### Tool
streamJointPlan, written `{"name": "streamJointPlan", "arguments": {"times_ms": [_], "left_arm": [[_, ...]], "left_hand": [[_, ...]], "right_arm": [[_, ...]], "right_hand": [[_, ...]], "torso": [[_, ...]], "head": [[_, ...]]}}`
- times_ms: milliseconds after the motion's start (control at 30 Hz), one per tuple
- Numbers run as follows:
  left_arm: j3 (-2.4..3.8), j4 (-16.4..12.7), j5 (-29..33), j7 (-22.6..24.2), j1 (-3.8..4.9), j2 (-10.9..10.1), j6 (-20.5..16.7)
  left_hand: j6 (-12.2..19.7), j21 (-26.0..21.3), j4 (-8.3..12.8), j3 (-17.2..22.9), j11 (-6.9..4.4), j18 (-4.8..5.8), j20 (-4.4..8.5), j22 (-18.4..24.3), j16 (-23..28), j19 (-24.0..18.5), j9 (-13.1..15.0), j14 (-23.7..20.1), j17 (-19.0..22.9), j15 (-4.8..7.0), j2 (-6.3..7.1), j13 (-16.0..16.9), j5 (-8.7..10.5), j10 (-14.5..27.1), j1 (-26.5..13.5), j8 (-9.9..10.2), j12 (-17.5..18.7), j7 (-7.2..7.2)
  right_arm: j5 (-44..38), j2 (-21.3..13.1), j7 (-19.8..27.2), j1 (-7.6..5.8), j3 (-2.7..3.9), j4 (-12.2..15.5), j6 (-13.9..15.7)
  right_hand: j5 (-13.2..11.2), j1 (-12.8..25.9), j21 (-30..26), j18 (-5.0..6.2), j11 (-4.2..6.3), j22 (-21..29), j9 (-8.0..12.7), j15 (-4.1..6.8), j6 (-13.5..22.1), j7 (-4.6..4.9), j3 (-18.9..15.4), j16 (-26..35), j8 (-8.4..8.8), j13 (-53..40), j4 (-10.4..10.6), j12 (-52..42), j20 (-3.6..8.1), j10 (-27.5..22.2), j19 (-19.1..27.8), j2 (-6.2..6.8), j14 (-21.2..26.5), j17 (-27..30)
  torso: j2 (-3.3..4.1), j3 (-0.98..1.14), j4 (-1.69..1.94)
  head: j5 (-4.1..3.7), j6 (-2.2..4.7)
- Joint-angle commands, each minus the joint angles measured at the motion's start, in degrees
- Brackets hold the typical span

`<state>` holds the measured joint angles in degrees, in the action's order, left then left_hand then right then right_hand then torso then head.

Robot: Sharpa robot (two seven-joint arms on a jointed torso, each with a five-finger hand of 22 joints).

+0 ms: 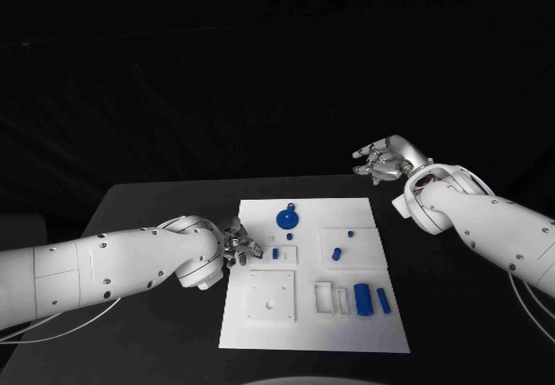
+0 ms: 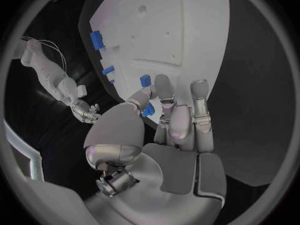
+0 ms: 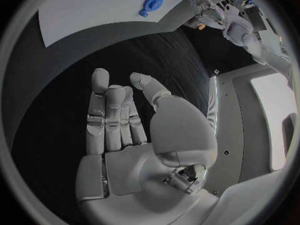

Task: Assemble the parts on the task board

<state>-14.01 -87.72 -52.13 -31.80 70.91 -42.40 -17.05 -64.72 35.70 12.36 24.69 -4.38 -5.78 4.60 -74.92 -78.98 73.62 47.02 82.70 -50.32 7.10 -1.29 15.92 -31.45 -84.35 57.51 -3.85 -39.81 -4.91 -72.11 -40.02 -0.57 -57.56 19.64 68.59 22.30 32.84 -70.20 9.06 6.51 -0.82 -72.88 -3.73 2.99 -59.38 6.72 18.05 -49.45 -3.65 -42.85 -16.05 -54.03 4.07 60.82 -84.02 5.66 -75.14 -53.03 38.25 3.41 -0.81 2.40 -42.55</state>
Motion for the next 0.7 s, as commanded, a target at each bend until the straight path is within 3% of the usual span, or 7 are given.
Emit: {"name": "streamJointPlan", "arguments": {"times_ms": [33,567,700], "left_arm": [[0.01,0.1,-1.0,-0.5,-0.20,0.2,1.7],[0.01,0.2,-1.5,-0.6,-0.58,0.3,2.9],[0.02,0.2,-1.3,-0.5,-0.59,0.4,3.6]], "left_hand": [[-13.1,0.3,0.0,0.2,-0.45,-0.55,-0.31,-0.9,-0.4,-0.2,6.3,0.1,0.0,-0.45,-0.47,0.1,-0.20,-2.4,0.1,-0.2,0.0,7.24],[-13.1,0.3,-0.1,0.0,-0.44,-0.52,-0.28,-0.9,-0.3,-0.2,6.3,0.1,0.2,-0.46,-0.45,0.1,0.06,-2.5,0.2,-0.2,0.0,7.25],[-13.5,0.3,-0.3,-0.2,-0.47,-0.45,-0.32,-0.9,-0.6,-0.3,6.5,0.1,-0.3,-0.48,-0.51,0.2,0.93,-2.5,0.1,-0.4,-0.3,7.37]], "right_arm": [[0.1,0.0,0.2,0.00,0.02,0.1,-0.9],[0.1,0.0,0.2,0.00,0.02,0.2,-1.1],[0.1,0.0,0.2,0.01,0.02,0.2,-1.1]], "right_hand": [[0.3,0.7,-0.3,1.03,0.32,-0.1,0.0,0.13,-0.6,-0.01,0.5,-0.1,0.09,0.1,0.0,0.1,0.09,-0.1,-1.5,0.08,0.4,0.0],[0.7,0.8,-0.4,1.02,0.32,-0.1,0.0,0.14,-0.6,-0.02,0.6,-0.1,0.09,0.1,0.0,0.1,0.10,-0.1,-1.5,0.04,0.4,0.0],[0.9,0.9,-0.4,1.02,0.34,-0.2,0.0,0.14,-0.6,-0.03,0.6,-0.1,0.08,0.1,0.1,0.1,0.10,-0.1,-1.5,0.01,0.4,0.0]], "torso": [[0.01,-0.02,0.04],[0.00,-0.01,0.01],[0.01,-0.01,0.00]], "head": [[-0.05,-0.07],[-0.06,-0.14],[-0.09,-0.28]]}}
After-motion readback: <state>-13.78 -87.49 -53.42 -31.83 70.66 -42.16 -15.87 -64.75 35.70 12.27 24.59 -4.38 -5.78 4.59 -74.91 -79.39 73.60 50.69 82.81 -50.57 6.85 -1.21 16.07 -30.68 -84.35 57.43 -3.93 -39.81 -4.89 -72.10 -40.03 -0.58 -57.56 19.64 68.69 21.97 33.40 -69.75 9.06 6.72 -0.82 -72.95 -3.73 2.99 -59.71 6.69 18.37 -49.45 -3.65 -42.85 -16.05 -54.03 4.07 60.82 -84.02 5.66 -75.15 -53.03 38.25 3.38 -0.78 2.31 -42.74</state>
